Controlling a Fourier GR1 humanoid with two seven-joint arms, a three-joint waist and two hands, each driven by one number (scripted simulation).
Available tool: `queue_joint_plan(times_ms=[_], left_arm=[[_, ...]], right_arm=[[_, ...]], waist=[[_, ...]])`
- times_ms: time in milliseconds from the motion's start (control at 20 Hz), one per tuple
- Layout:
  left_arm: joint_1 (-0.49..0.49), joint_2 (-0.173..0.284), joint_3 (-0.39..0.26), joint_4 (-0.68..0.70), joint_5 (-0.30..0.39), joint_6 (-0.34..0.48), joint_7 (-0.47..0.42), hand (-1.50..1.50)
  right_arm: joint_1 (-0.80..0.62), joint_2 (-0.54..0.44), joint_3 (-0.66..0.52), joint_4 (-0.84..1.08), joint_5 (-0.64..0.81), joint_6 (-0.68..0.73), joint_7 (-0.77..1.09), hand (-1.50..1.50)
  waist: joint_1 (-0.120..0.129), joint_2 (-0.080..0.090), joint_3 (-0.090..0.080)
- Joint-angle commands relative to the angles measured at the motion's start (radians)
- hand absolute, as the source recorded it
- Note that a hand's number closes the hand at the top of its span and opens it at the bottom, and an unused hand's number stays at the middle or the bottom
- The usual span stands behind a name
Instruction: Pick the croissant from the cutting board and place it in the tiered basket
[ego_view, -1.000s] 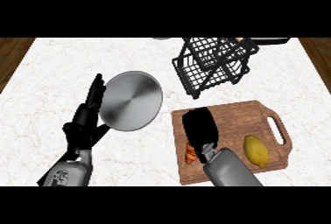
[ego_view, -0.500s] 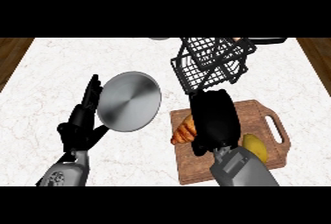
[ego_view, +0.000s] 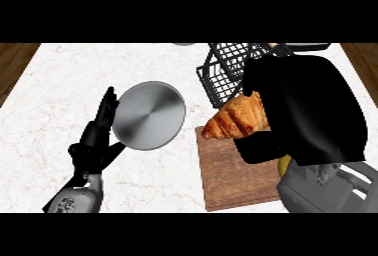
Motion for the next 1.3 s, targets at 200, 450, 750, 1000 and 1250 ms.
queue_joint_plan(times_ms=[200,450,750,1000,1250], left_arm=[[-0.01,-0.018,-0.014,0.008,-0.008,0.002,-0.004,0.0],[0.003,0.009,0.003,-0.011,0.006,-0.025,-0.011,0.0],[-0.017,-0.016,-0.009,-0.006,-0.01,-0.004,0.004,0.0],[-0.045,-0.025,0.016,0.071,0.007,-0.009,-0.044,0.0],[-0.049,-0.029,-0.005,0.007,-0.014,0.005,0.025,0.0]], right_arm=[[-0.223,0.004,-0.215,0.108,-0.316,-0.043,0.196,1.5],[-0.306,0.004,-0.187,0.315,-0.252,-0.154,0.161,1.5],[-0.343,-0.106,-0.216,0.529,-0.164,-0.318,-0.012,1.5],[-0.363,-0.164,-0.219,0.679,-0.139,-0.405,-0.118,1.5],[-0.381,-0.229,-0.23,0.855,-0.099,-0.518,-0.223,1.5]], waist=[[0.017,0.001,0.0],[0.014,0.004,0.0],[0.014,0.007,0.0],[0.01,0.008,0.0],[0.016,0.009,0.0]])
